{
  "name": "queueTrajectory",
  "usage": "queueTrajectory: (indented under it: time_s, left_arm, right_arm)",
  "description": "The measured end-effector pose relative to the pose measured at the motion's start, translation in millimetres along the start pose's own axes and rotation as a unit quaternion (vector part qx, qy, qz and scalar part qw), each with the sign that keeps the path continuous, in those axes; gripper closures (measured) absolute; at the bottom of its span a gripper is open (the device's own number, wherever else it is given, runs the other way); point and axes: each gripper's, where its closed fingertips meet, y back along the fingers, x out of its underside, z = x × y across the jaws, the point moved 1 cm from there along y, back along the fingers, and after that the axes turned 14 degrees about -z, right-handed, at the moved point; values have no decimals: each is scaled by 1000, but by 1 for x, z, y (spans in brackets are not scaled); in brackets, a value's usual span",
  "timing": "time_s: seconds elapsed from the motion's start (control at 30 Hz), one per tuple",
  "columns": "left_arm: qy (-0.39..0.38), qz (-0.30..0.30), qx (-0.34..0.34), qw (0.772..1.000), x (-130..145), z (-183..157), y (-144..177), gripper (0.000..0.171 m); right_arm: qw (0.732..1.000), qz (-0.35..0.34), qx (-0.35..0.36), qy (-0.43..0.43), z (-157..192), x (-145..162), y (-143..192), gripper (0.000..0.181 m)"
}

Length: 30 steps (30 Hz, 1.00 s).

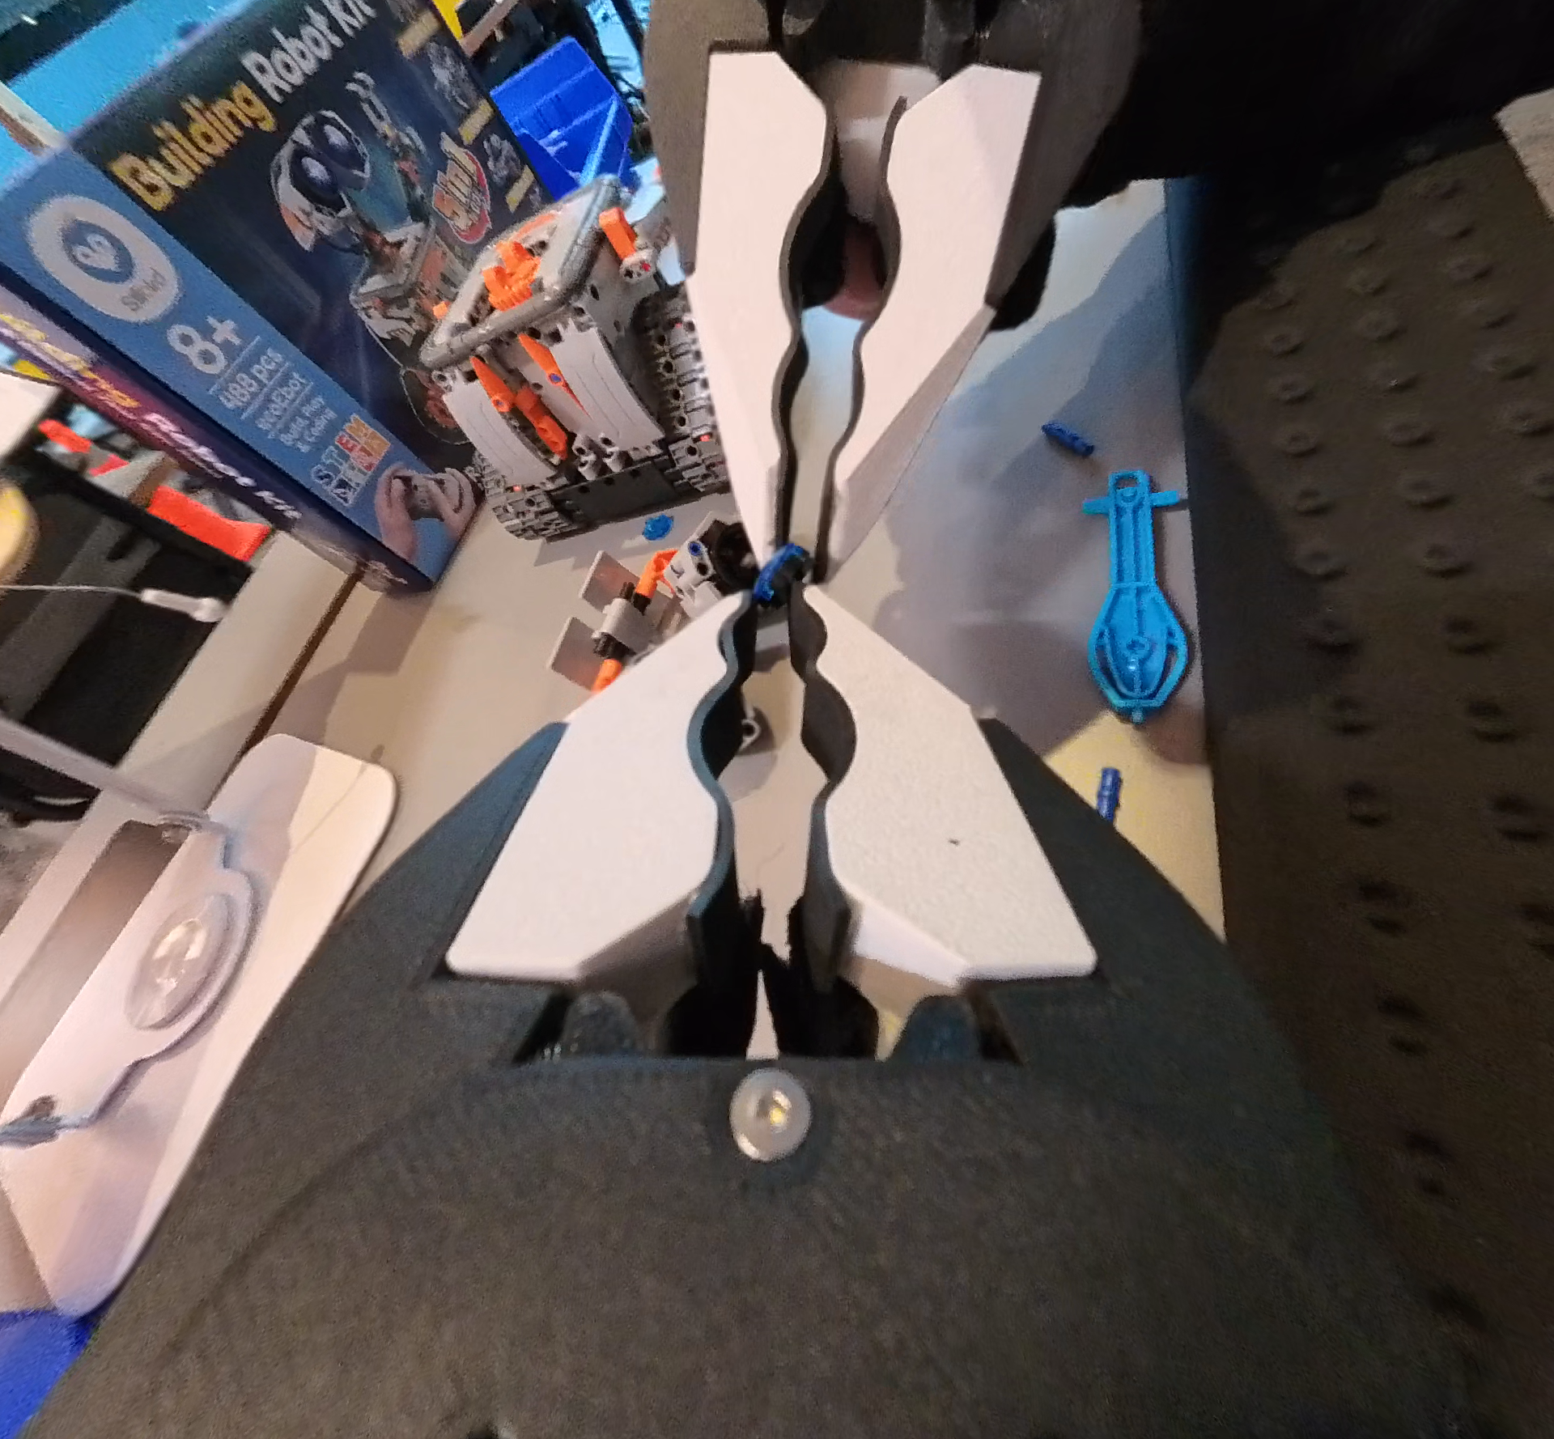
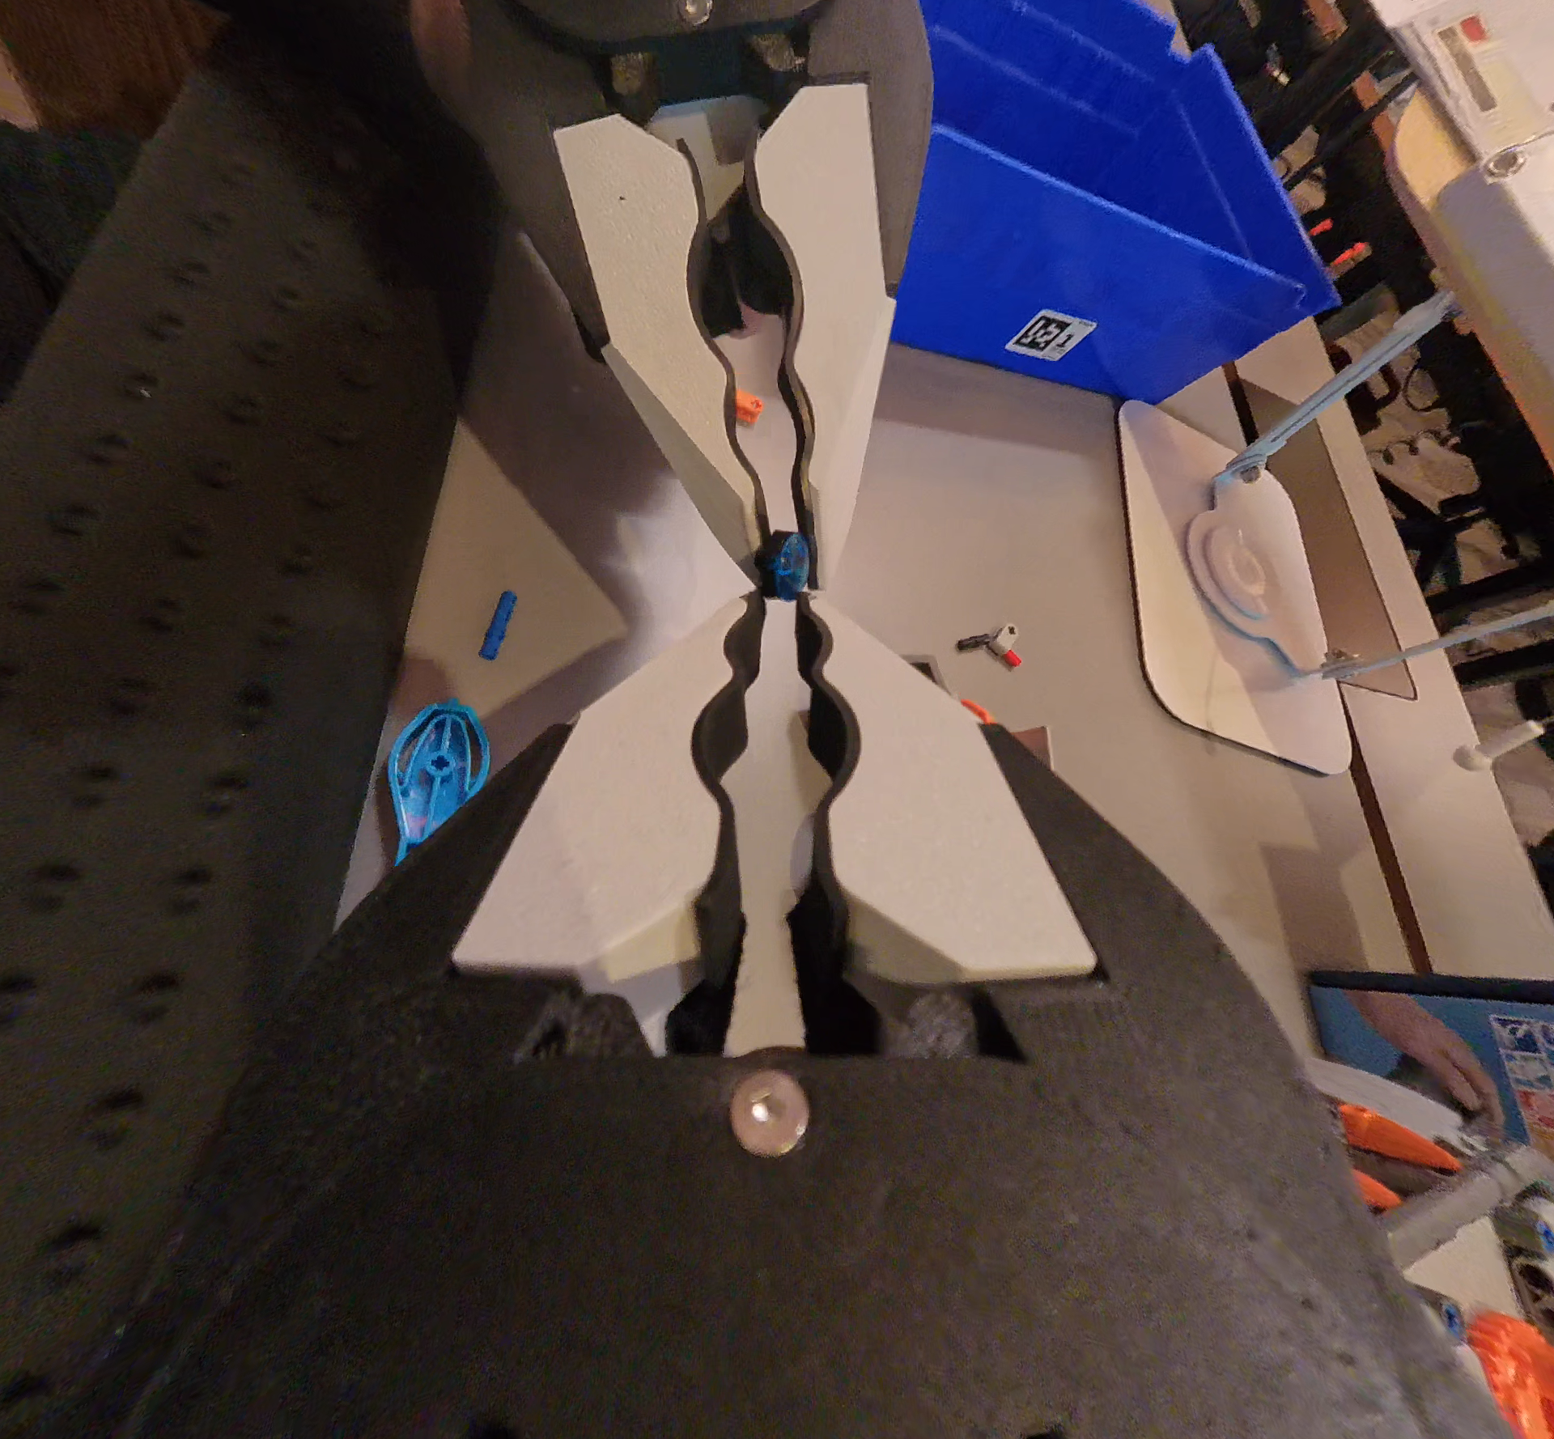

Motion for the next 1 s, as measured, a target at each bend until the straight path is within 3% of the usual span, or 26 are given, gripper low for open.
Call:
queueTrajectory:
  time_s: [0.1,0.2,0.3,0.4,0.77,1.0]
  left_arm:
    - [-105,16,-50,993,-1,11,5,167]
    - [-269,45,-84,958,-8,9,6,167]
    - [-353,44,-99,929,-17,2,5,167]
    - [-383,46,-108,916,-22,3,5,167]
    - [-455,88,-87,882,-12,-2,1,167]
    - [-462,95,-70,879,-8,-5,-2,167]
  right_arm:
    - [992,-36,-25,-117,-2,-5,6,172]
    - [972,-93,-47,-212,-7,-17,9,169]
    - [964,-103,-66,-237,-2,-18,6,162]
    - [971,-75,-59,-221,2,-10,-2,159]
    - [969,-71,-71,-224,6,-11,0,160]
    - [973,-49,-72,-212,8,-5,-1,164]
